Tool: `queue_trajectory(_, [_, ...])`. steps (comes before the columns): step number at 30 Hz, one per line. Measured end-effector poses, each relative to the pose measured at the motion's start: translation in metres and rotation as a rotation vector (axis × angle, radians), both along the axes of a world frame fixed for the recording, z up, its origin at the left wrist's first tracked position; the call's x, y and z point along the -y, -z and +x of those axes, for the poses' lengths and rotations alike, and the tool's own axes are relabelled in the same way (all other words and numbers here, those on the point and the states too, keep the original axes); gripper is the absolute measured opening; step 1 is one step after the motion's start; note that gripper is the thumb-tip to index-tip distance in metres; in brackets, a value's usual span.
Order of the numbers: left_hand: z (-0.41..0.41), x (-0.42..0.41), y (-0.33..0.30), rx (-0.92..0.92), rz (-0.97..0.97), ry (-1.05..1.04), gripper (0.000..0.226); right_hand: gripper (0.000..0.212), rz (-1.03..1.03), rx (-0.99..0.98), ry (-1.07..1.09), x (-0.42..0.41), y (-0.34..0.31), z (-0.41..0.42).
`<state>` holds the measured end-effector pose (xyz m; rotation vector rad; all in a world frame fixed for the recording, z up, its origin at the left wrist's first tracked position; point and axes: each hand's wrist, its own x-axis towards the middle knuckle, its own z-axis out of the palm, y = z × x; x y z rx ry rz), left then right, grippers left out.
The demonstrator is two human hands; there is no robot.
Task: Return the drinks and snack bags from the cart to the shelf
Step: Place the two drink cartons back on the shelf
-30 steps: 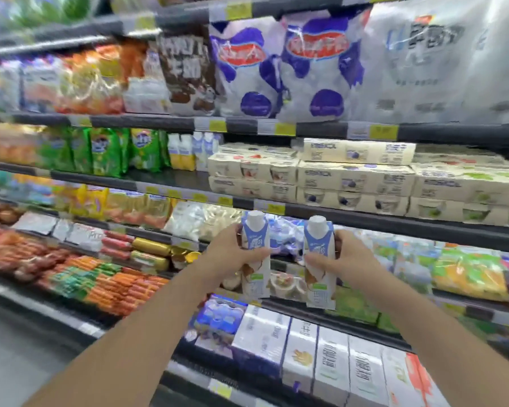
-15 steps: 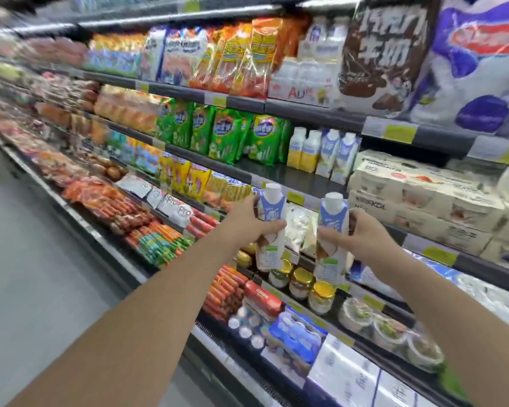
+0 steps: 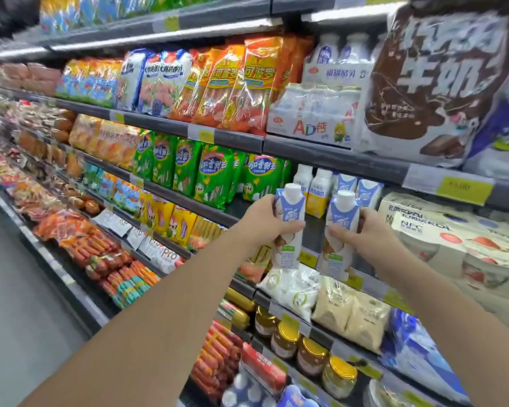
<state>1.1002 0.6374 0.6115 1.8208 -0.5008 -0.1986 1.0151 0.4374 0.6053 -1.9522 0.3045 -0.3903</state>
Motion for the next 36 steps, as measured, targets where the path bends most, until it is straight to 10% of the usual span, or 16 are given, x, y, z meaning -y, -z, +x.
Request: queue_trajectory(36, [0.14,0.114,0.01,0.247,0.21,0.446,0.043,0.036,-0.419,-0.124,0.66,0.018,-0.005,0.087])
